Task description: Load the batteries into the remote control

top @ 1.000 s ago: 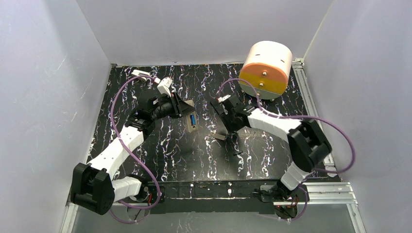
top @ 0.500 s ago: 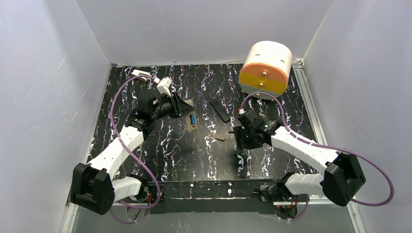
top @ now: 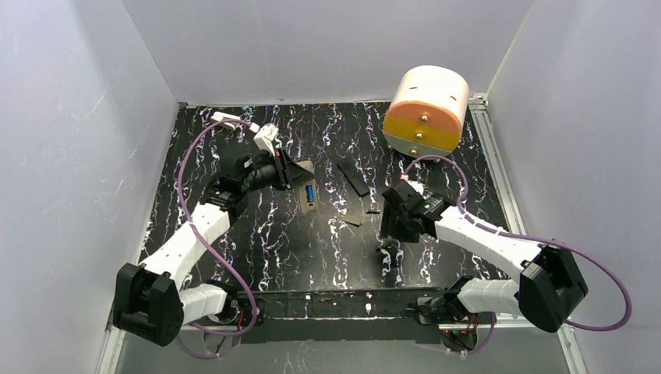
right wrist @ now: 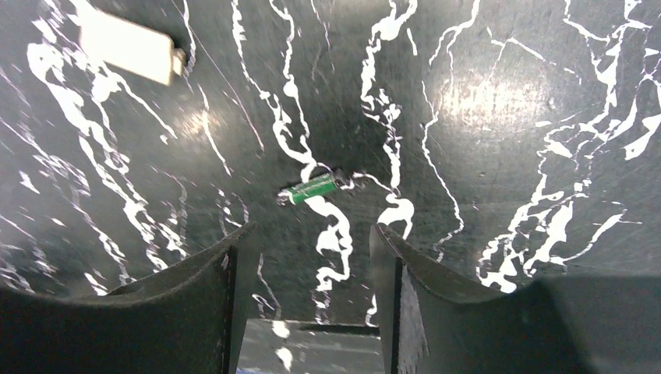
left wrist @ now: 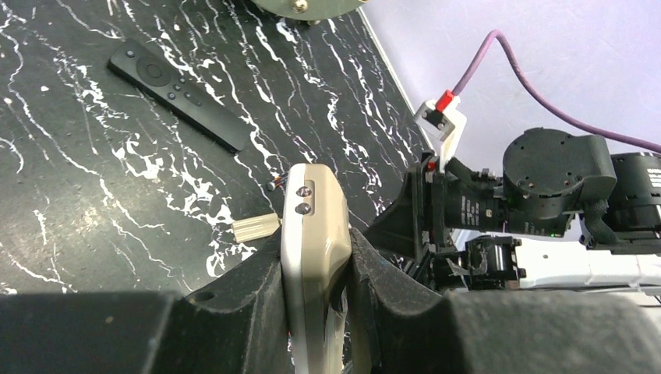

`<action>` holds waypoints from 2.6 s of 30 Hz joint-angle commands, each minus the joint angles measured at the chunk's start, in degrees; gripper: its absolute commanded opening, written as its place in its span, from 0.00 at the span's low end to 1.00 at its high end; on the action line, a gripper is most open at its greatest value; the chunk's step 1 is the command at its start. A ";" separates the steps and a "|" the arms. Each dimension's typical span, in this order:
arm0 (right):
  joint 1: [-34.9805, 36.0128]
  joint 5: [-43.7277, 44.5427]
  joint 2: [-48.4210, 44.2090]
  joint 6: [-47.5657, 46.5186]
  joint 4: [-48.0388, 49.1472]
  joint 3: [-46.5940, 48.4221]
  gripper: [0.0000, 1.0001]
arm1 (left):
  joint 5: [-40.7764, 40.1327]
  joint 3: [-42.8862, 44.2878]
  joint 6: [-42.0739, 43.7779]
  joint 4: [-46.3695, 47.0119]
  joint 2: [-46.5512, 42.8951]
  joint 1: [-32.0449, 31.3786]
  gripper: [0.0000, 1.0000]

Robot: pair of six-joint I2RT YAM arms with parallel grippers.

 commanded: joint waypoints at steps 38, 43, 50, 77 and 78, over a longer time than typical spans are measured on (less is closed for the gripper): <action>1.62 2.93 14.31 23.74 1.20 2.19 0.38 | -0.91 -3.21 -0.08 3.15 -8.17 0.30 0.00; 1.81 6.61 15.19 19.03 -0.20 3.77 0.30 | -1.11 -3.22 0.05 3.14 -8.29 0.33 0.00; 1.75 6.43 18.43 13.45 0.27 4.43 0.32 | -1.60 -3.39 0.27 3.14 -8.51 0.28 0.00; 2.34 7.79 10.06 0.53 4.27 12.31 0.08 | 2.43 -0.92 -10.63 7.43 2.56 -0.30 0.00; 2.29 7.25 9.38 -0.09 4.59 13.03 0.08 | 2.60 -0.97 -12.28 9.06 3.57 -0.70 0.00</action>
